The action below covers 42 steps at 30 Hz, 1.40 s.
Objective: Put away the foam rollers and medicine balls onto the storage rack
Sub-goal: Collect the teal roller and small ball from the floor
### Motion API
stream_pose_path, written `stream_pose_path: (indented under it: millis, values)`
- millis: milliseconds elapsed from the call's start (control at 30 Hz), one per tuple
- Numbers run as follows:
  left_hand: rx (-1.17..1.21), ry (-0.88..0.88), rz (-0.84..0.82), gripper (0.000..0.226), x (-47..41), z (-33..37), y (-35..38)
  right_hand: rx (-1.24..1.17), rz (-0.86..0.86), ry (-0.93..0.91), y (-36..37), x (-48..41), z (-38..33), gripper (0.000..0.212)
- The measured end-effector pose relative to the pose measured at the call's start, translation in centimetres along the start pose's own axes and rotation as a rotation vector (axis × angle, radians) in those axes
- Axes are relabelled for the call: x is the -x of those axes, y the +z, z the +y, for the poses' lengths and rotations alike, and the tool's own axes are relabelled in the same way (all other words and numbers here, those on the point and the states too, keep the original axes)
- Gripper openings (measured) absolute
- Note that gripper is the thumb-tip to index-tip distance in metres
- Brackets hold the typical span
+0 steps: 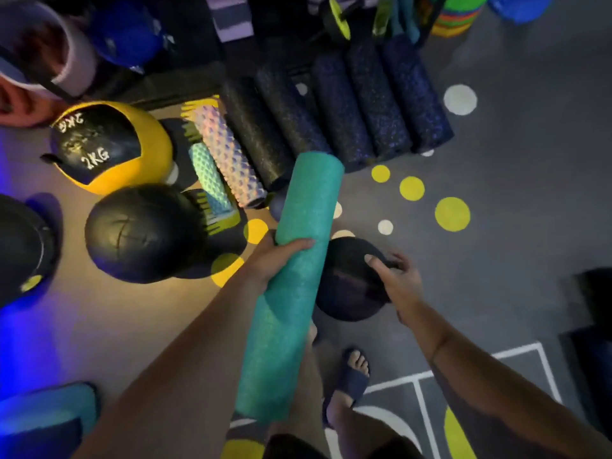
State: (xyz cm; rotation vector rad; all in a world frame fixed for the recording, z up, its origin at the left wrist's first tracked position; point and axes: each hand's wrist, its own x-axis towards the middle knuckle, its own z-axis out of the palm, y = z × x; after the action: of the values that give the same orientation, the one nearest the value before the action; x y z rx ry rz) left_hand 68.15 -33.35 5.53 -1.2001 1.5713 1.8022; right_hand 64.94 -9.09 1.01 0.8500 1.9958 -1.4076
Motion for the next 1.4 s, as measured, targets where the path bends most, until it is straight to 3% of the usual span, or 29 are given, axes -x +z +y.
stream_pose_path:
  millis: [100,167,267,400,533,700,900,1033,1100,1200,1267,1400]
  values:
    - [-0.002,0.01,0.041,0.042,-5.1,0.2,0.0,-0.029,0.093,-0.049,4.8,-3.9,-2.1,0.05]
    - [0.01,0.073,0.263,0.048,-9.3,-0.3,-0.8,0.084,0.06,-0.095,8.9,-7.6,-2.4,0.03]
    - [-0.016,-0.009,0.49,0.077,-12.9,-3.6,-3.5,0.31,-0.037,0.014,12.8,-11.1,0.3,0.05]
    - [0.044,-0.099,0.588,0.076,-12.2,-4.5,-6.2,0.489,-0.115,0.033,13.2,-10.9,1.0,0.078]
    - [0.171,-0.147,0.651,0.076,-12.2,-4.6,-7.6,0.542,-0.229,0.051,13.3,-11.6,-1.5,0.071]
    - [0.273,-0.096,0.657,0.089,-13.3,-4.2,-8.2,0.814,-0.323,0.066,14.4,-12.6,-2.6,0.08]
    - [0.447,-0.07,0.632,0.103,-13.7,-4.7,-6.9,0.715,-0.446,0.065,15.4,-11.9,-2.4,0.084]
    - [0.555,-0.107,0.6,0.083,-13.5,-3.7,-5.0,0.686,-0.675,0.1,15.1,-10.6,-3.4,0.108]
    - [0.584,-0.102,0.62,0.075,-13.8,-2.8,-4.2,0.832,-0.746,-0.029,14.7,-10.1,-4.2,0.099]
    - [0.621,-0.076,0.599,0.072,-14.6,-0.7,-3.4,1.08,-0.729,-0.258,14.4,-10.5,-5.8,0.122]
    - [0.618,-0.039,0.551,0.067,-15.3,1.2,-3.2,1.175,-0.642,-0.295,14.6,-11.3,-7.2,0.138]
    - [0.538,0.039,0.385,0.051,-16.9,5.9,-2.9,1.08,-0.432,-0.297,15.8,-13.3,-10.8,0.117]
